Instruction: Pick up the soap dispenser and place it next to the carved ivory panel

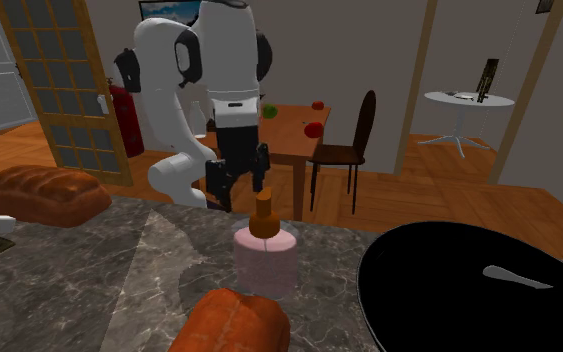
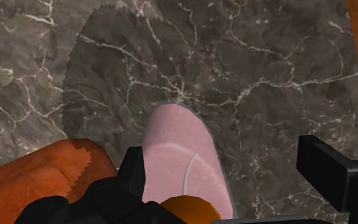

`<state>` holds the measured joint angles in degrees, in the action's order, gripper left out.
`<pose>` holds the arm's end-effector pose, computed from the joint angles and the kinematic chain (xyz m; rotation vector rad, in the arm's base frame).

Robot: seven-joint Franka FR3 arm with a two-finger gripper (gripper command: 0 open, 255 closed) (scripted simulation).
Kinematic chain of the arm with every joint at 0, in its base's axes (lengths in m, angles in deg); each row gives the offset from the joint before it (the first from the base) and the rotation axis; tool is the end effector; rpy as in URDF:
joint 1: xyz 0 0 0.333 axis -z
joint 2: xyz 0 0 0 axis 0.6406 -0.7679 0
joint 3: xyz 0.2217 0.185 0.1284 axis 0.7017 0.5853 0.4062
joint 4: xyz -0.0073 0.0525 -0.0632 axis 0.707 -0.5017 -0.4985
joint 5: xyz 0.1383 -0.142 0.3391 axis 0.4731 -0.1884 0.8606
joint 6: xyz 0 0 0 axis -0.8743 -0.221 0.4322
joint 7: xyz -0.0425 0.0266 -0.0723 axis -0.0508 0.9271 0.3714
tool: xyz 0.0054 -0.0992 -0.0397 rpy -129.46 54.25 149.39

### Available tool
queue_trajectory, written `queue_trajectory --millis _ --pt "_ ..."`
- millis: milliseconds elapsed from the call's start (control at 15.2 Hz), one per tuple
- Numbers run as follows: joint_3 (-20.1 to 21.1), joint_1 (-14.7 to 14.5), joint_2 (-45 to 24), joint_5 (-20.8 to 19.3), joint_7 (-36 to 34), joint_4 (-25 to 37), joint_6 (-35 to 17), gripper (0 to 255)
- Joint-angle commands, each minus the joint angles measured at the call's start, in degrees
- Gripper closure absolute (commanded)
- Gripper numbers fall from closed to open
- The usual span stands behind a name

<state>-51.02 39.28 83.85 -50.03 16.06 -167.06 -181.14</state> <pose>0.4401 -0.1687 0.6050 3.1099 0.0368 0.0765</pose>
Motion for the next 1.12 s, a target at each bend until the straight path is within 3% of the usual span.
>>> queue_trajectory --millis 0,132,594,1056 --pt "-1.79 -0.09 -5.34 0.53 4.02 4.19 0.33 0" --pt "-2.73 0.06 -8.65 1.02 6.48 6.84 0.63 0" --pt "-2.95 0.30 -8.45 0.81 6.34 0.80 -5.22 0" --pt "-2.95 0.29 -8.44 0.81 6.34 0.81 -5.20 0"
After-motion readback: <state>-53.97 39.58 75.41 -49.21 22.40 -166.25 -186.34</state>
